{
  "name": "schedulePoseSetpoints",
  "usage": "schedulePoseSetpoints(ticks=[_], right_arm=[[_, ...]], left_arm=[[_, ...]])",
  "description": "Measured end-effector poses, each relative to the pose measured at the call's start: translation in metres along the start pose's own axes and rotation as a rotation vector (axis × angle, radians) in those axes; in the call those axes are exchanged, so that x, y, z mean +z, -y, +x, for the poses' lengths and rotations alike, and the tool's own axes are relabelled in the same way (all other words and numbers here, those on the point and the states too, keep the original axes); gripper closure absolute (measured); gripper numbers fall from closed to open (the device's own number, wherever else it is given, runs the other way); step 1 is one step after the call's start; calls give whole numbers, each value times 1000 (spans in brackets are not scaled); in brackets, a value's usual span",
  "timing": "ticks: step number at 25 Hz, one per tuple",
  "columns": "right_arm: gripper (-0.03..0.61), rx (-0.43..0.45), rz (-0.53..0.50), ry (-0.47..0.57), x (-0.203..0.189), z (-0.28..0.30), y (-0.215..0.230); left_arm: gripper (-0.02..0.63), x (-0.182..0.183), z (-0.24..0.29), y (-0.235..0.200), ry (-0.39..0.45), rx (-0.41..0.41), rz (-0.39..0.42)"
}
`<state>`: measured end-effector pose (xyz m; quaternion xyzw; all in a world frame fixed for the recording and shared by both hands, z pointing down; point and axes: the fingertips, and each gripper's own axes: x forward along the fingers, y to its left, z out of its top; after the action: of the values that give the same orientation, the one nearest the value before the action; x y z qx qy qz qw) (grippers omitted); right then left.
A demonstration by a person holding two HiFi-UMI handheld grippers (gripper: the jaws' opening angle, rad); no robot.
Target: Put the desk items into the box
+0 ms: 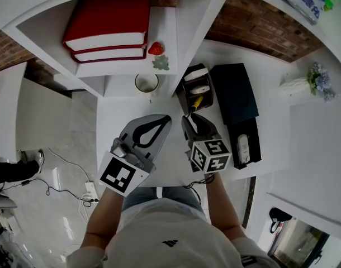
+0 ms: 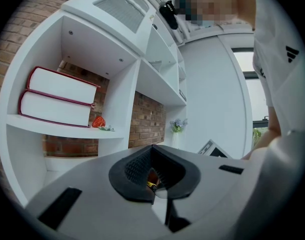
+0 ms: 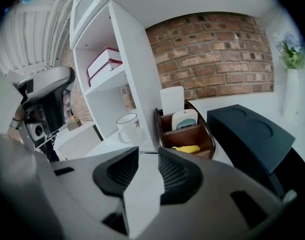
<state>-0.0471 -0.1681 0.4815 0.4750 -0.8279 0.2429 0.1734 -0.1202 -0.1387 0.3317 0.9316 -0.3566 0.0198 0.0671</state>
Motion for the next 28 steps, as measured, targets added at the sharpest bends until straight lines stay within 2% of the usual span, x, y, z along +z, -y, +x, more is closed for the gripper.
schedulePoseSetpoints(ticks=[13, 23, 28], right_arm=[[465, -100, -46, 18, 1, -1, 2], [508, -175, -47, 38, 5, -12, 7], [528, -251, -50, 86, 15, -25, 19]], left_arm=[[603, 0, -2, -7, 5, -7, -9], [603, -1, -2, -9, 6, -13, -12], [603, 0, -1, -7, 9, -22, -15]])
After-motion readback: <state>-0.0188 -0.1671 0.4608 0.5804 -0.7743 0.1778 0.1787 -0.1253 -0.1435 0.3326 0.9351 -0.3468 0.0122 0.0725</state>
